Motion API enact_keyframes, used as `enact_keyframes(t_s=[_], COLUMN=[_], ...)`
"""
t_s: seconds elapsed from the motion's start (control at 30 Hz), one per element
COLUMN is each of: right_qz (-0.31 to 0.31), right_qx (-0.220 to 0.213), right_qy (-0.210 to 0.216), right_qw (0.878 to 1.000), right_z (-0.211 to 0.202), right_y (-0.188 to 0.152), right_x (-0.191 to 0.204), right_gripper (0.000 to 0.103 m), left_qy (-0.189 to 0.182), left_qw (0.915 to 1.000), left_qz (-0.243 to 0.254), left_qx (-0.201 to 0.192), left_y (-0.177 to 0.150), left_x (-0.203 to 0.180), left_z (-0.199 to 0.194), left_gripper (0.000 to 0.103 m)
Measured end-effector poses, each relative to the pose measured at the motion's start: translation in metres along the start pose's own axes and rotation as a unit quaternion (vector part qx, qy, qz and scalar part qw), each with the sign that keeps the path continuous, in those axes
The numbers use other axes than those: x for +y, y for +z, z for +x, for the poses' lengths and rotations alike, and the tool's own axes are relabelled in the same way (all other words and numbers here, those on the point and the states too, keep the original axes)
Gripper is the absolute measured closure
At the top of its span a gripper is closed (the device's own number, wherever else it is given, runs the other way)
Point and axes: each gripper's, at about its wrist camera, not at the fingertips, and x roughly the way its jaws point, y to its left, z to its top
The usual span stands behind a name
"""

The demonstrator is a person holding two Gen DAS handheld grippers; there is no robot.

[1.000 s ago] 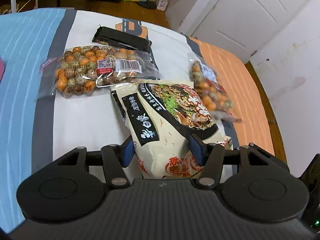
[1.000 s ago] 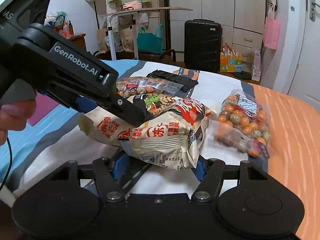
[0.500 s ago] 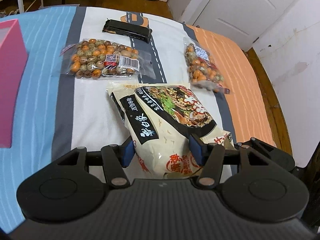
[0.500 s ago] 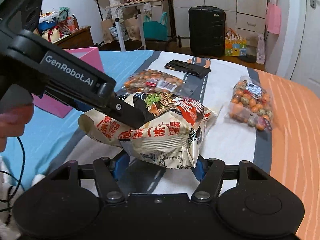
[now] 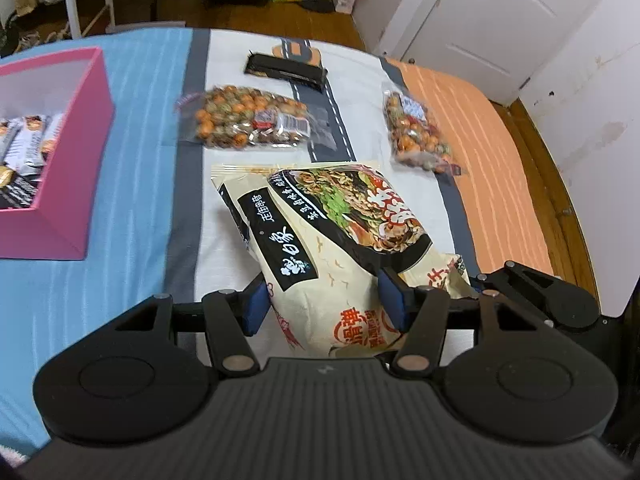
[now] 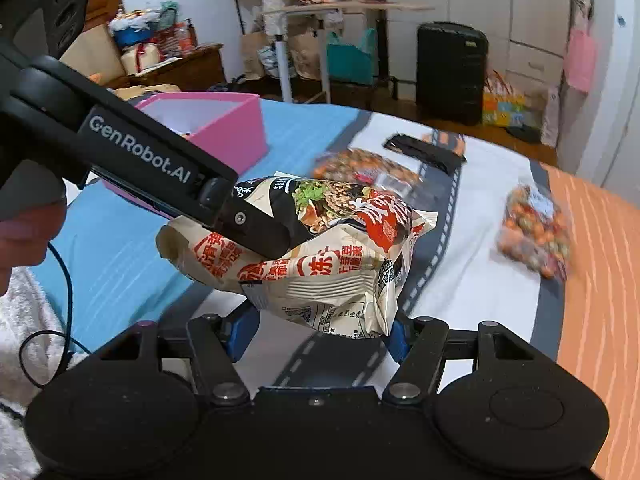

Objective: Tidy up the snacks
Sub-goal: 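Carry the white bag over the pink box and open the left gripper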

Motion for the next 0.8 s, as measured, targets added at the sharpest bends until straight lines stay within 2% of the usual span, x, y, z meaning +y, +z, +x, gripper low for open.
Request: enact_keyframes(t_s=[0.2,0.4,0.63,0.8], right_qz=[-0.039,-0.074,-0.132,-0.179], right_qx=[-0.020,-0.045,-0.080,-0.096], right_qy=[0.001,0.015,0.045,0.070], right_qw=[0.999,0.996,0.987,0.977], right_z=[-0.008,-0.006,0.011,0.034], right_y=[0.017,0.047,0.103,0.141], right_x=[0.022,0.046,0.091,0.122], right_gripper=[0.034,0.034,0.034,0.034], left_qy=[0.002,0.037,0.110,0.131], left_qw=[0.9992,0.9948,0.9774,0.9687], left_qz=[-0.018,-0.026,-0.052,-0.082], left_qx=[-0.036,-0.091,-0.173,-0.194], left_y=[-0.005,-0.005,0.005,0.021], left_x=[0.015,0.033,0.067,0.114], left_z=[-0.031,-0.068,-0.117,-0.139], left_gripper=[0.047,0.047,0.047,0.047])
